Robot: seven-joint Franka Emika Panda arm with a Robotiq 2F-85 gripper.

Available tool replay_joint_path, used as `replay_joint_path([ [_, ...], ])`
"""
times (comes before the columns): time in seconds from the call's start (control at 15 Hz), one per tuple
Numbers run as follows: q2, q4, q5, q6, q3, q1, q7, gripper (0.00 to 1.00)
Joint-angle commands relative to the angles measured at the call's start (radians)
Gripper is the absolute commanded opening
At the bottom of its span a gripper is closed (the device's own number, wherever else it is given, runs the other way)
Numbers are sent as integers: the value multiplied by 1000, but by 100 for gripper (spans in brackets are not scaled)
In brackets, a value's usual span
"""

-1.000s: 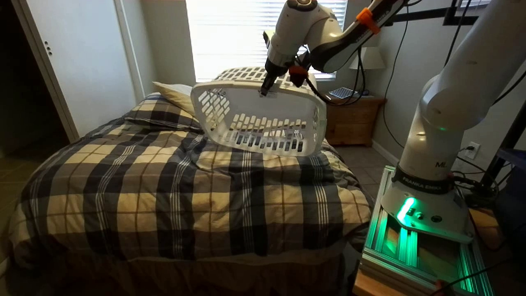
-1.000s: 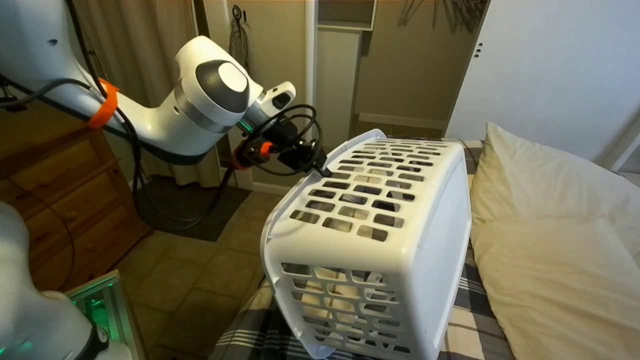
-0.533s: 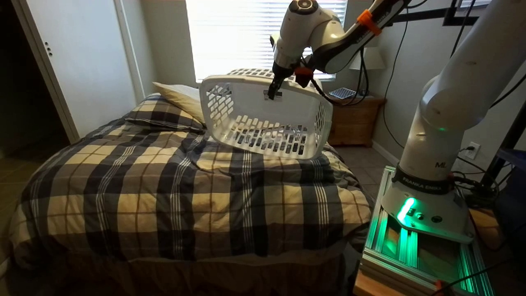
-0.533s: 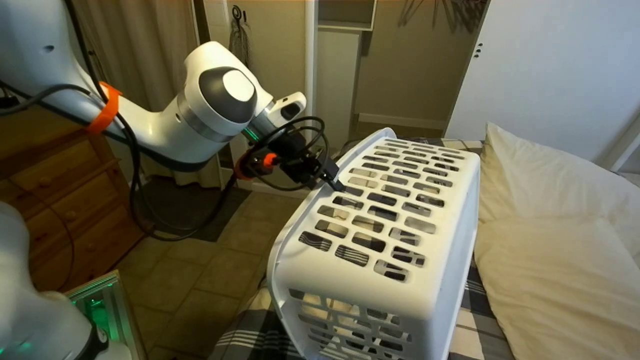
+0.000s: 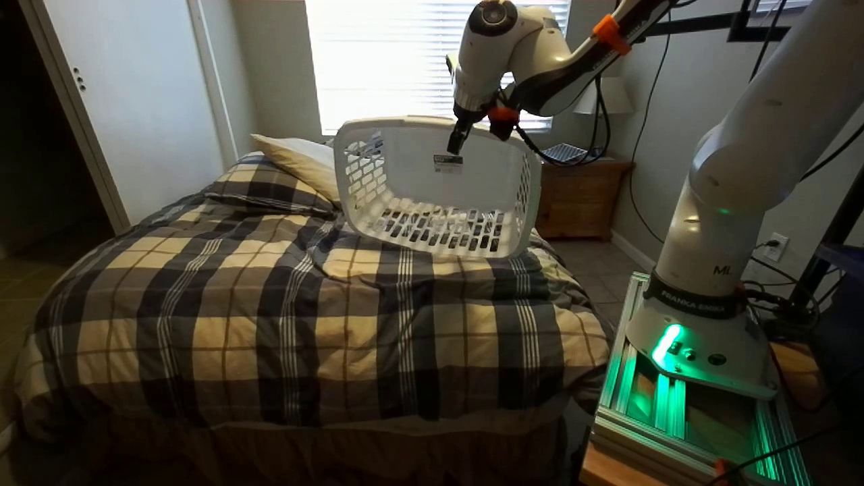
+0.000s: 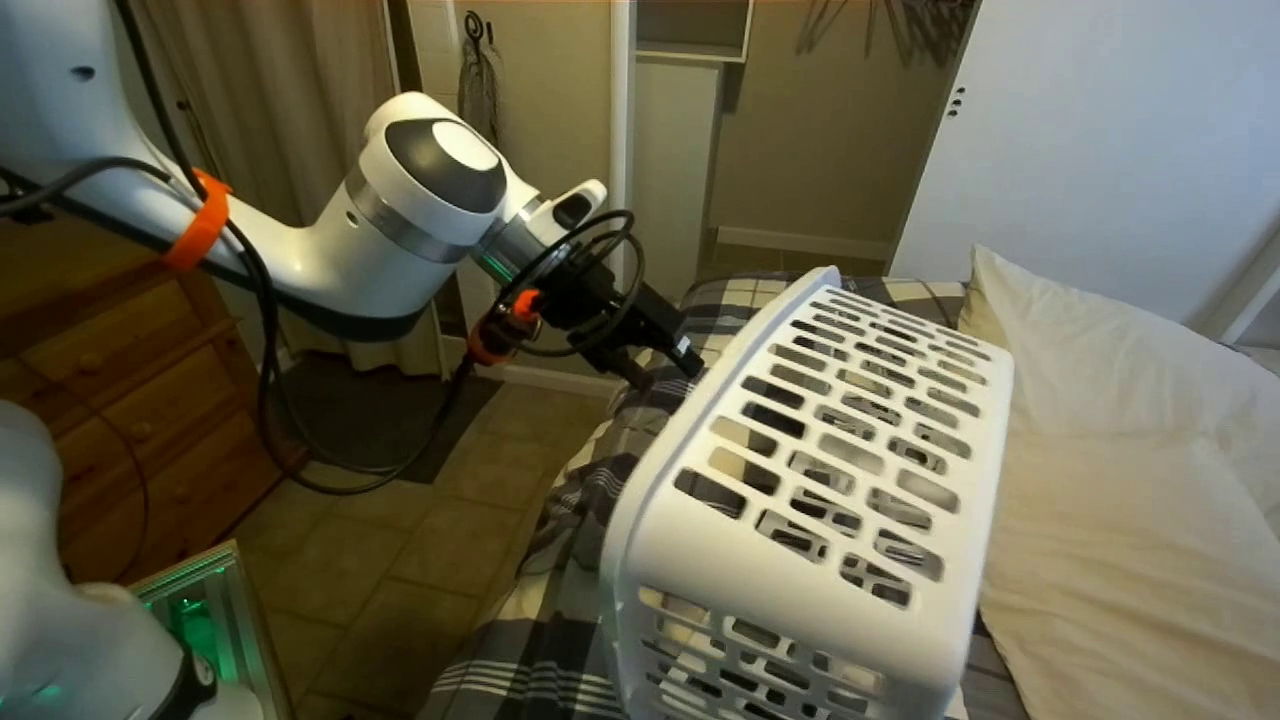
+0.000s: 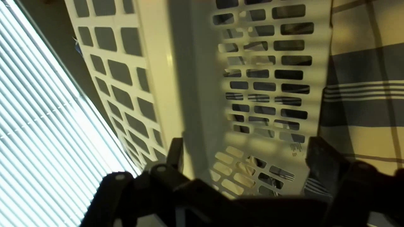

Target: Place the white basket upright.

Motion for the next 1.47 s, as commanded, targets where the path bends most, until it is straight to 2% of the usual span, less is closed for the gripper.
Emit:
replay_joint_path([
  [0.0, 12, 6, -68, -76, 22, -7, 51, 100],
  [0.2, 3, 3, -105, -112, 17, 2, 66, 100],
  [0.8, 5, -12, -172, -72, -14, 6, 96, 100],
  [0.93, 14, -13, -150, -25, -39, 7, 56, 100],
  [1.0, 6, -9, -131, -74, -19, 13, 63, 100],
  [1.4, 12, -12, -130, -46, -32, 10, 59, 100],
])
